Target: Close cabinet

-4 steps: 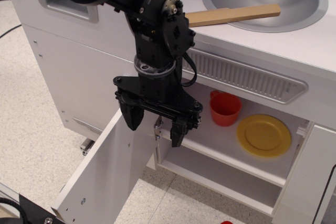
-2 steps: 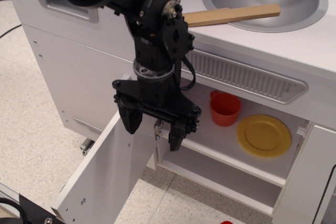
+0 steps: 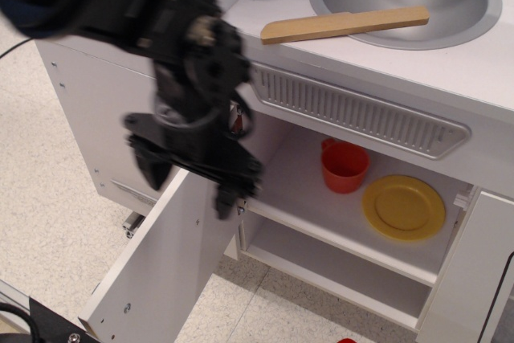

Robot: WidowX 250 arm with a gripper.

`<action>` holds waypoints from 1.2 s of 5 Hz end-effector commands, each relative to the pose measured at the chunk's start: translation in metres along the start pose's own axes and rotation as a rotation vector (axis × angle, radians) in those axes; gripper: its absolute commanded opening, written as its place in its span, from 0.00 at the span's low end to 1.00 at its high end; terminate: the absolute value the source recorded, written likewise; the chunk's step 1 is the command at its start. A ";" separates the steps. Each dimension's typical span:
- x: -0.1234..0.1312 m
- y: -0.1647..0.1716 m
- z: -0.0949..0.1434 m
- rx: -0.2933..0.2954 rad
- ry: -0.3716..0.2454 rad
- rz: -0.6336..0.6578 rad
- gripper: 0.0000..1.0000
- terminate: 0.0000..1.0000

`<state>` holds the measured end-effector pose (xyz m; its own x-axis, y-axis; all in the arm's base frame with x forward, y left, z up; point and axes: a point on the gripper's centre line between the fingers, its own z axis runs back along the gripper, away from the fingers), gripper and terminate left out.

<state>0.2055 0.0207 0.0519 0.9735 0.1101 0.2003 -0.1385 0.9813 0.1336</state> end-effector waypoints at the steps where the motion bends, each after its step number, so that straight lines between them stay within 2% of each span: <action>1: 0.002 0.033 -0.032 0.124 -0.012 -0.018 1.00 0.00; 2: 0.011 0.037 -0.052 0.081 0.027 -0.016 1.00 0.00; 3: 0.017 0.025 -0.062 -0.016 0.027 -0.012 1.00 0.00; 4: 0.021 0.008 -0.067 -0.078 0.048 -0.008 1.00 0.00; 6: 0.034 -0.050 -0.044 -0.136 0.043 0.032 1.00 0.00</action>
<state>0.2441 -0.0172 -0.0043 0.9826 0.1519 0.1070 -0.1531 0.9882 0.0028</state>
